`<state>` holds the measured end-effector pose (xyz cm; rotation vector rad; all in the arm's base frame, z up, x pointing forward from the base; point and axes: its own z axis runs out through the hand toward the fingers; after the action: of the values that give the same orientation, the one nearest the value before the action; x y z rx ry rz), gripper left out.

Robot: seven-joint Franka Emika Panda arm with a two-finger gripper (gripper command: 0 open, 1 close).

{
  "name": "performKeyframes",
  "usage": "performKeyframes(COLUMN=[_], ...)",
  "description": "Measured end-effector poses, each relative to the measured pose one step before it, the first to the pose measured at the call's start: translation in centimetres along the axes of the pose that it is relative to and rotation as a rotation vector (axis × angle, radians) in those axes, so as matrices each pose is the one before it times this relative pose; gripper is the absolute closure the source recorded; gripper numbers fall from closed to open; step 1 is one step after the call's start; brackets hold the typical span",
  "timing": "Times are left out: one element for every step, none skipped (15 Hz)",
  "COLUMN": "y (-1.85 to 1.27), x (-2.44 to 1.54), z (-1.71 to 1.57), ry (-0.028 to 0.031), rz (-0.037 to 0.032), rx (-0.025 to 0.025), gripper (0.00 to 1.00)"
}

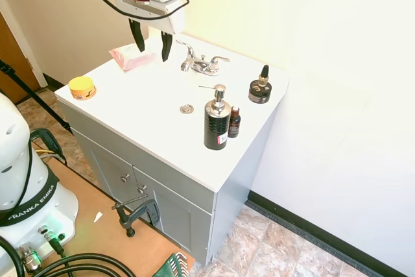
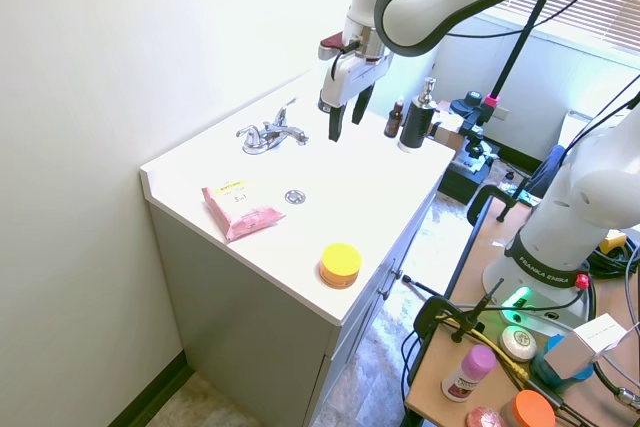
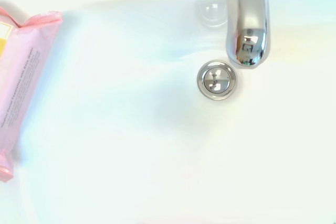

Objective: Turn on the hot water

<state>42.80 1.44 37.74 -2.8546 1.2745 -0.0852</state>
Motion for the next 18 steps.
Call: performKeyframes(y=[-0.002,-0.003,-0.168,-0.57,-0.973,-1.281,-1.53,-1.516,-1.352,-1.364,-1.341,-1.222,-1.108,-0.956,-0.627,-0.45,-0.338,-0.275], x=[0.002,0.0,-0.026,-0.08,-0.056,-0.089,0.045,0.199,0.255,0.304,0.153,-0.126,-0.233,-0.272,-0.193,-0.215,-0.223,-0.163], z=[0.032,0.013,-0.007,-0.17,-0.374,-0.395,-0.352,-0.077,0.385,0.65,0.714,0.775,0.737,0.586,0.623,0.684,0.66,0.677], ry=[-0.00052,0.00064,0.00554,0.01623,0.02351,0.02703,0.03055,0.03273,0.02981,0.02993,0.02661,0.02502,0.02649,0.02782,0.02138,0.01442,0.01049,0.00526], rz=[-0.00001,0.00067,0.01212,0.02657,0.03876,0.03954,0.03465,0.03026,0.02238,0.01985,0.01946,0.01288,0.00786,0.00215,0.00357,-0.00079,-0.00158,-0.00269], rx=[-0.00052,-0.00095,-0.00402,-0.00375,0.00276,0.00702,0.01394,0.01754,0.00824,0.01154,0.02609,0.02767,0.02483,0.02339,0.00969,0.00216,0.00023,-0.00508], gripper=[0.0,0.0,0.0,0.0,0.0,0.0,0.0,0.0,0.0,0.0,0.0,0.0,0.0,0.0,0.0,0.0,0.0,0.0])
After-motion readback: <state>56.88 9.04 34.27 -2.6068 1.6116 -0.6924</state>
